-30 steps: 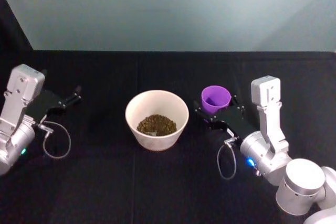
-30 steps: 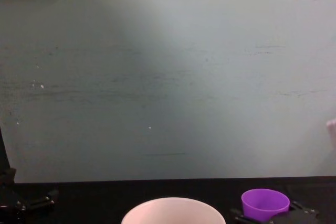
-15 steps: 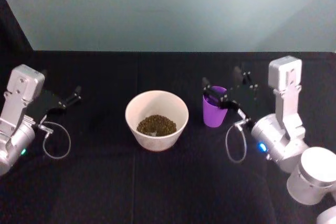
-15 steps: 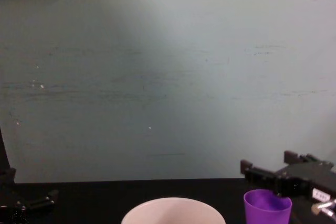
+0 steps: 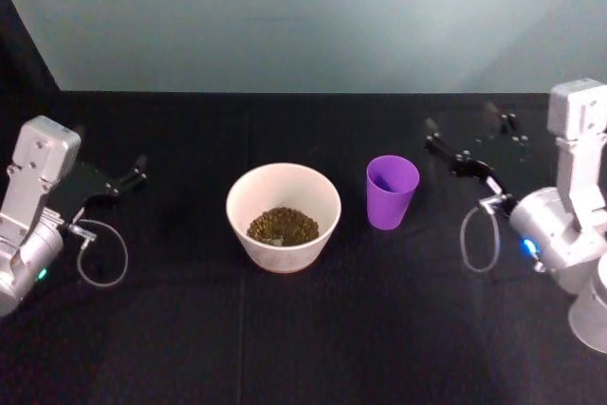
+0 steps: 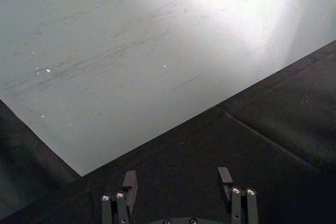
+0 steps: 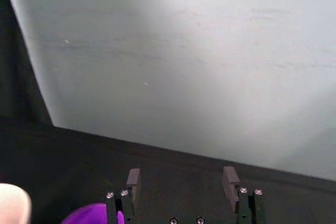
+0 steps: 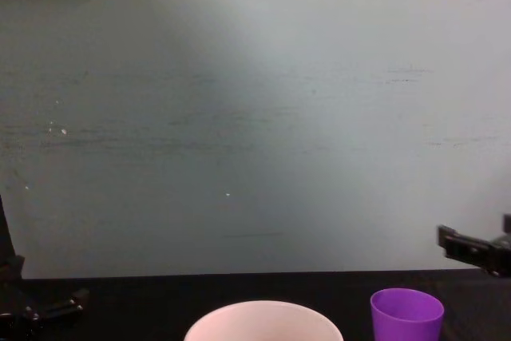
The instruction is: Pick up the cup and pour the mung beans from the cup into the bowl.
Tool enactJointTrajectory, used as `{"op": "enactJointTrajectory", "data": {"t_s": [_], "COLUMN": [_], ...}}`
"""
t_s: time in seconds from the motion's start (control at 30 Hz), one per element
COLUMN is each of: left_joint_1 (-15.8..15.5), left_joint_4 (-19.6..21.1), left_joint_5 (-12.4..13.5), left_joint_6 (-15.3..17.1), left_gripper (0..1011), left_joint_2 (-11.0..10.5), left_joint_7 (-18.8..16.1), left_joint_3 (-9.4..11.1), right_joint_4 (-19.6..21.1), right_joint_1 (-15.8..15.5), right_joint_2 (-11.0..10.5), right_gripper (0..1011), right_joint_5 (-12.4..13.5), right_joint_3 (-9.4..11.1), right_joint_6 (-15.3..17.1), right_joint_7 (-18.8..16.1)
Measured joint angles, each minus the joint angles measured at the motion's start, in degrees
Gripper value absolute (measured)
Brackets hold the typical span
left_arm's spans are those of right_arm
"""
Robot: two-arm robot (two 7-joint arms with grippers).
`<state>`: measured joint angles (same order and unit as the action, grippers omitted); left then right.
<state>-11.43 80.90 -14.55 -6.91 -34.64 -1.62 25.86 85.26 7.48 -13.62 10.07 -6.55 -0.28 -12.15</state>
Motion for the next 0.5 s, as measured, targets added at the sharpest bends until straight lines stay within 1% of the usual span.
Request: {"op": "enactJointTrajectory", "data": {"t_s": [0.13,0.33,0.5], "left_joint_1": [0.0,0.0,0.0], "left_joint_4": [0.0,0.0,0.0], "left_joint_5": [0.0,0.0,0.0], "left_joint_6": [0.0,0.0,0.0], "left_gripper": [1000,1000,1000], "left_joint_2": [0.0,0.0,0.0], "left_joint_7": [0.0,0.0,0.0], "left_joint_3": [0.0,0.0,0.0], "right_joint_4": [-2.0,-4.3,-4.9], "right_joint_1": [0.1,-0.1,-0.2], "right_joint_2": [-0.6,-0.4,-0.2], "right_gripper": [1000,1002,1000], "right_joint_5": [0.3,0.6,0.5], "right_joint_3": [1.0,1.4,1.3], "right_joint_6": [0.4,0.4,0.7], "right_joint_7": [0.0,0.0,0.1]}}
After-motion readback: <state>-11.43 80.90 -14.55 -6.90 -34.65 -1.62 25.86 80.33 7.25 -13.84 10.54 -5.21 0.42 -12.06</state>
